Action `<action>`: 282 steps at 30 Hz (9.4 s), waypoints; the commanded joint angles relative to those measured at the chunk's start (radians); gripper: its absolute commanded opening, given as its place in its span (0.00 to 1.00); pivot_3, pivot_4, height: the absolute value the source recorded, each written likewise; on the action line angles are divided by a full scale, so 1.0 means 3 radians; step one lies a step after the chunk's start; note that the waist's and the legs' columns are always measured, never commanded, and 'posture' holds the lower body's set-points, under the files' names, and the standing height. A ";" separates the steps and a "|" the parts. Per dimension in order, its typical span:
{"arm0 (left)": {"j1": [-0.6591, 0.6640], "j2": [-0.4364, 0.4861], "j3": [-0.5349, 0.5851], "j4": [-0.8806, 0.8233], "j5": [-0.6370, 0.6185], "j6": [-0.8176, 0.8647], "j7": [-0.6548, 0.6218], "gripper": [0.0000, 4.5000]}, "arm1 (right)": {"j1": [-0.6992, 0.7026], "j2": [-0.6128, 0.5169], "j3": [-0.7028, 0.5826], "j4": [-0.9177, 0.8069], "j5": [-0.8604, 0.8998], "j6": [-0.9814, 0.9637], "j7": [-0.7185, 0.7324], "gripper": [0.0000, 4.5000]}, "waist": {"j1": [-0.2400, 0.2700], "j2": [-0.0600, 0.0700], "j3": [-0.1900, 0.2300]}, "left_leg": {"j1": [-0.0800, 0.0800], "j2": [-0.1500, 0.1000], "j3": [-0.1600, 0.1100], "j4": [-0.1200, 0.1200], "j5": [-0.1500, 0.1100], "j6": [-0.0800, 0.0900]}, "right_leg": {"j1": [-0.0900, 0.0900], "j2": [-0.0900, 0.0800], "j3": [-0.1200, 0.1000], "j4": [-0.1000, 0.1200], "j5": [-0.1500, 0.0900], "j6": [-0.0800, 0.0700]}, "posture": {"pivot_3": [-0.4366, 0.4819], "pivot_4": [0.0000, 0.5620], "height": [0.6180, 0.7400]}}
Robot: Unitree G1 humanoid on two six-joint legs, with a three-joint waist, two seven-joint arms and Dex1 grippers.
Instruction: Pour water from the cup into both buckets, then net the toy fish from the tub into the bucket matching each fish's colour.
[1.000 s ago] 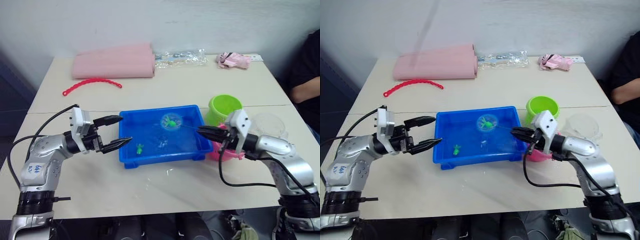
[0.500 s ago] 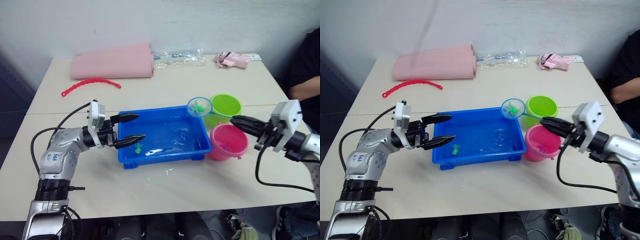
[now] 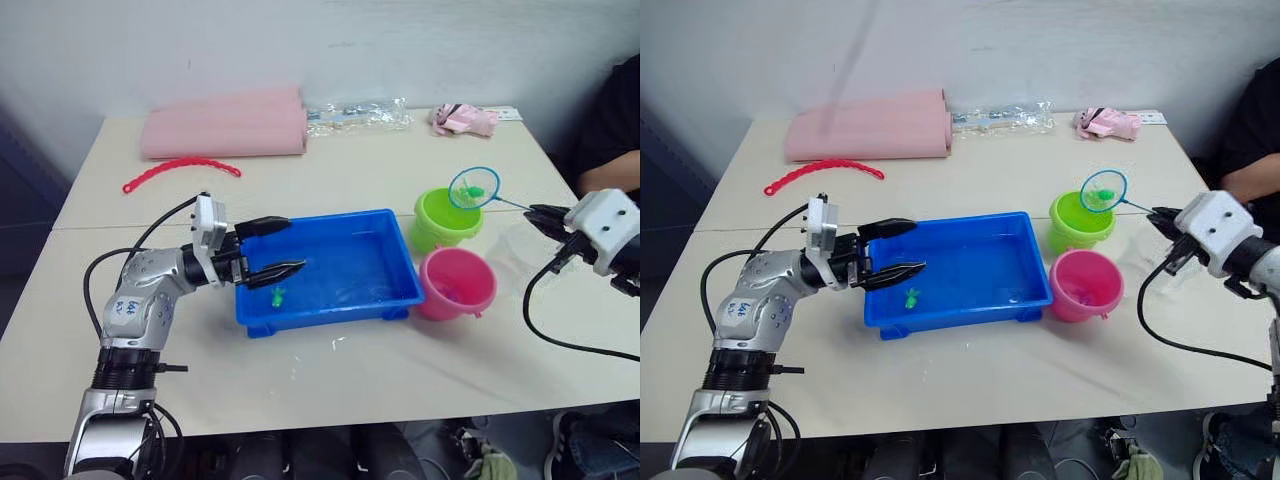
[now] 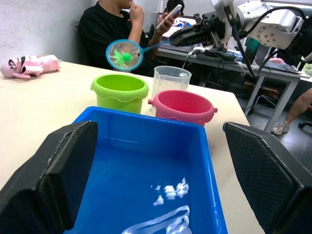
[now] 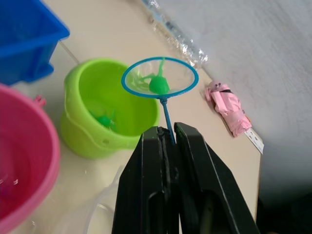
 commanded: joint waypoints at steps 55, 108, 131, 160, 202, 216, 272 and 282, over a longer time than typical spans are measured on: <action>0.0496 0.0606 0.0610 -0.0126 -0.0285 -0.0164 -0.0457 1.00 | -0.0365 -0.0110 0.1045 -0.0724 0.1229 0.0062 0.0352 0.00 | -0.0008 0.0001 0.0001 | 0.0006 0.0011 0.0000 0.0004 0.0004 -0.0006 | 0.0001 0.0007 0.0010 0.0010 0.0000 0.0000 | 0.48 0.27 1.00; 0.0491 0.0561 0.0611 -0.0517 -0.0417 0.0218 0.0226 1.00 | -0.0121 0.0840 0.0610 -0.1415 0.1287 0.1584 0.0716 0.00 | 0.0000 -0.0004 -0.0001 | -0.0007 0.0002 0.0043 0.0002 -0.0014 0.0005 | -0.0045 -0.0014 0.0011 0.0039 -0.0002 -0.0004 | 0.48 0.27 1.00; 0.0010 -0.0045 0.0181 -0.0153 -0.0207 -0.0210 0.0166 1.00 | 0.0280 0.0139 -0.0581 -0.0891 0.1162 0.1592 0.0203 0.00 | 0.0080 -0.0006 -0.0002 | -0.0006 0.0001 0.0047 0.0008 -0.0011 0.0010 | -0.0043 -0.0011 0.0015 0.0034 -0.0001 -0.0002 | 0.48 0.27 1.00; 0.0026 0.0167 0.0101 -0.0170 -0.0146 -0.0123 -0.0050 1.00 | -0.0274 -0.0856 0.0488 0.0582 -0.1693 -0.1841 -0.1163 0.00 | 0.0052 -0.0004 -0.0001 | -0.0004 0.0003 0.0051 0.0008 -0.0002 -0.0001 | -0.0045 -0.0009 0.0018 0.0036 -0.0001 -0.0001 | 0.48 0.27 1.00; 0.0018 0.0089 0.0035 -0.0143 -0.0134 -0.0259 -0.0202 1.00 | -0.0709 -0.0875 0.1039 0.0933 -0.2231 -0.2284 -0.1845 0.00 | -0.0009 -0.0003 0.0000 | -0.0004 0.0003 0.0051 0.0010 0.0000 -0.0001 | -0.0046 -0.0010 0.0020 0.0041 -0.0001 -0.0002 | 0.48 0.27 1.00; 0.0255 0.0460 0.0529 -0.0334 -0.0542 0.0056 -0.0320 1.00 | -0.0068 -0.0494 0.0517 -0.0023 0.1459 -0.0802 0.0169 0.00 | -0.0013 -0.0003 0.0000 | -0.0004 0.0009 0.0044 0.0009 -0.0001 0.0000 | -0.0042 -0.0005 0.0016 0.0041 -0.0001 -0.0002 | 0.48 0.27 1.00; 0.2759 0.1174 0.1583 -0.1028 0.0025 -0.0386 -0.0432 1.00 | 0.1369 0.0080 0.0311 -0.1589 0.1677 0.0521 0.1697 0.99 | -0.0005 -0.0015 -0.0008 | 0.0027 0.0013 0.0031 0.0000 -0.0044 0.0018 | 0.0000 -0.0027 0.0009 0.0008 -0.0004 -0.0008 | 0.48 0.27 1.00; 0.2668 0.0904 0.1412 -0.0572 0.0342 -0.0953 -0.0153 1.00 | 0.1239 -0.0160 -0.0443 -0.0829 0.1450 0.0250 0.1750 0.99 | -0.0004 -0.0022 -0.0013 | 0.0041 0.0011 0.0036 -0.0016 -0.0054 0.0021 | 0.0016 -0.0033 0.0022 -0.0020 -0.0004 -0.0008 | 0.48 0.27 1.00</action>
